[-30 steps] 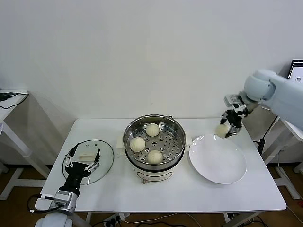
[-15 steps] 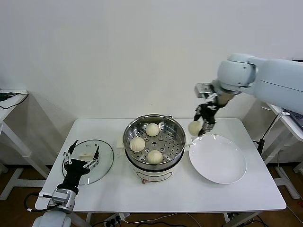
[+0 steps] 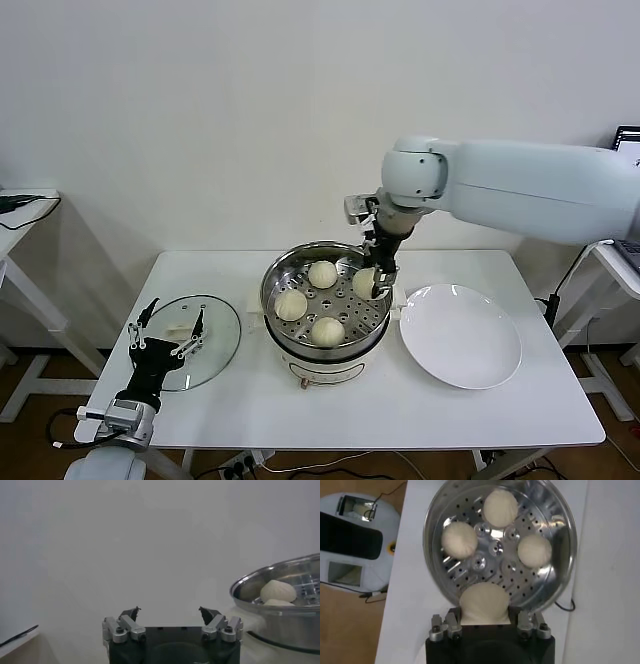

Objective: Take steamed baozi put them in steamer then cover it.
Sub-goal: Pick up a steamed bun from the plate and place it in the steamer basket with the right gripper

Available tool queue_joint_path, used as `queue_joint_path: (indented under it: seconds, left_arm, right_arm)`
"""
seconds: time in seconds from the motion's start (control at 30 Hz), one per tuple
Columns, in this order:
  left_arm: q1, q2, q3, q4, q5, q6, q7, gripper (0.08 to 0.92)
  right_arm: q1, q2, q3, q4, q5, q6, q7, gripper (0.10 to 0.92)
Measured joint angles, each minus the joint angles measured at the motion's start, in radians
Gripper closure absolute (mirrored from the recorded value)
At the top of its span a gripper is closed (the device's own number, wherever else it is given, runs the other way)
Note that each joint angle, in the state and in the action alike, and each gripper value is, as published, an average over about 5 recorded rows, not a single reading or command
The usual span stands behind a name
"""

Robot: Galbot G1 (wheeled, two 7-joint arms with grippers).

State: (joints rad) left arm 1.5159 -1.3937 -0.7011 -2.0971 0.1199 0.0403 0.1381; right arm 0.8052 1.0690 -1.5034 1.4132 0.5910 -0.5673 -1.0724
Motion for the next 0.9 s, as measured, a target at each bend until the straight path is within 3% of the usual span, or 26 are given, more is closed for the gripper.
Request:
queue_joint_path:
  seconds: [0.77, 0.9]
  left_arm:
    - [-0.005, -0.001, -0.007, 0.028, 0.0, -0.005, 0.002, 0.177]
    - [-0.004, -0.001, -0.006, 0.028, 0.0, -0.006, 0.002, 0.177]
  right_arm:
    - [-0.228, 0.071, 0.094, -0.167, -0.134, -0.002, -0.005, 0.379]
    - [-0.239, 0.069, 0.107, -0.173, -0.143, 0.001, -0.004, 0.323]
